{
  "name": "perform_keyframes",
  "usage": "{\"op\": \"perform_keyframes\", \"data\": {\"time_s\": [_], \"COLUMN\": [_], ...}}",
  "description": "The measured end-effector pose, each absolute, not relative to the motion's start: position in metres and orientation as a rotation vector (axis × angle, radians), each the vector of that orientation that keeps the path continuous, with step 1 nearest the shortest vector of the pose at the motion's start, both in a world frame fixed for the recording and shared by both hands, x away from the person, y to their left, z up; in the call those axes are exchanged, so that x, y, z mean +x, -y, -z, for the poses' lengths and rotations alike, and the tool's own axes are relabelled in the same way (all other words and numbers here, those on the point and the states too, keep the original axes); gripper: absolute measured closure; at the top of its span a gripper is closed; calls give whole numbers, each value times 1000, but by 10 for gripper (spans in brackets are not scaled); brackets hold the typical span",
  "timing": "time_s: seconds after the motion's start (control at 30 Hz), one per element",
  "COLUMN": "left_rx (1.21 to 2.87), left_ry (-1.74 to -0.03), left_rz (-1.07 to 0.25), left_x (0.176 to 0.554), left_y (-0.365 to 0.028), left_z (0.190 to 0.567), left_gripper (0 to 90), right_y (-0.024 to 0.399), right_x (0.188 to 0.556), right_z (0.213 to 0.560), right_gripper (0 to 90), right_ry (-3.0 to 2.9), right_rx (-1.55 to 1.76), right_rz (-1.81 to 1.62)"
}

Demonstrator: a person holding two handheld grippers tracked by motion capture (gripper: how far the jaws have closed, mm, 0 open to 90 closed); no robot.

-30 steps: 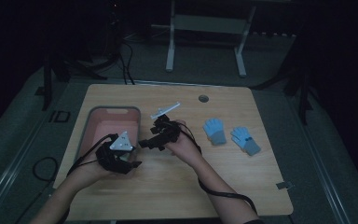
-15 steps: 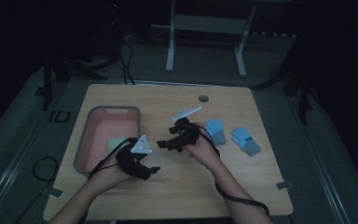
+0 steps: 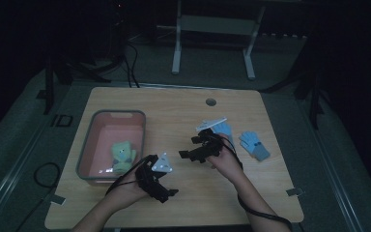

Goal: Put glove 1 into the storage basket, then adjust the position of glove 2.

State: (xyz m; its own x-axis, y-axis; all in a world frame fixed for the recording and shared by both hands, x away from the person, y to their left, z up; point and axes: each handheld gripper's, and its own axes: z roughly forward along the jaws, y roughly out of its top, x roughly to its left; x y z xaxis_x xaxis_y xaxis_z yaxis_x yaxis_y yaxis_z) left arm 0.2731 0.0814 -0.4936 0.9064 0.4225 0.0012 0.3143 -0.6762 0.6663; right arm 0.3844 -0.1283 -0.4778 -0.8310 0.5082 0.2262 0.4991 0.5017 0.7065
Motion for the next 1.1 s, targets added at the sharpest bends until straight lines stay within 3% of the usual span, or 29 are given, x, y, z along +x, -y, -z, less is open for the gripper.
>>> {"op": "perform_keyframes", "data": {"time_s": [0.53, 0.8, 1.03, 1.1], "left_rx": [2275, 2259, 2278, 2277], "left_ry": [-567, -585, -583, -582], "left_rz": [-181, -241, -265, -271], "left_x": [269, 266, 262, 260], "left_y": [-67, -68, -69, -69], "left_z": [542, 550, 556, 556], "left_gripper": [25, 26, 25, 25], "right_y": [183, 214, 243, 251], "right_x": [380, 376, 388, 396], "right_z": [493, 494, 500, 503], "right_gripper": [137, 138, 434, 478], "right_ry": [-2655, -2576, -2473, -2455], "right_rx": [983, 979, 997, 1044], "right_rz": [-1292, -1252, -1096, -1084]}}
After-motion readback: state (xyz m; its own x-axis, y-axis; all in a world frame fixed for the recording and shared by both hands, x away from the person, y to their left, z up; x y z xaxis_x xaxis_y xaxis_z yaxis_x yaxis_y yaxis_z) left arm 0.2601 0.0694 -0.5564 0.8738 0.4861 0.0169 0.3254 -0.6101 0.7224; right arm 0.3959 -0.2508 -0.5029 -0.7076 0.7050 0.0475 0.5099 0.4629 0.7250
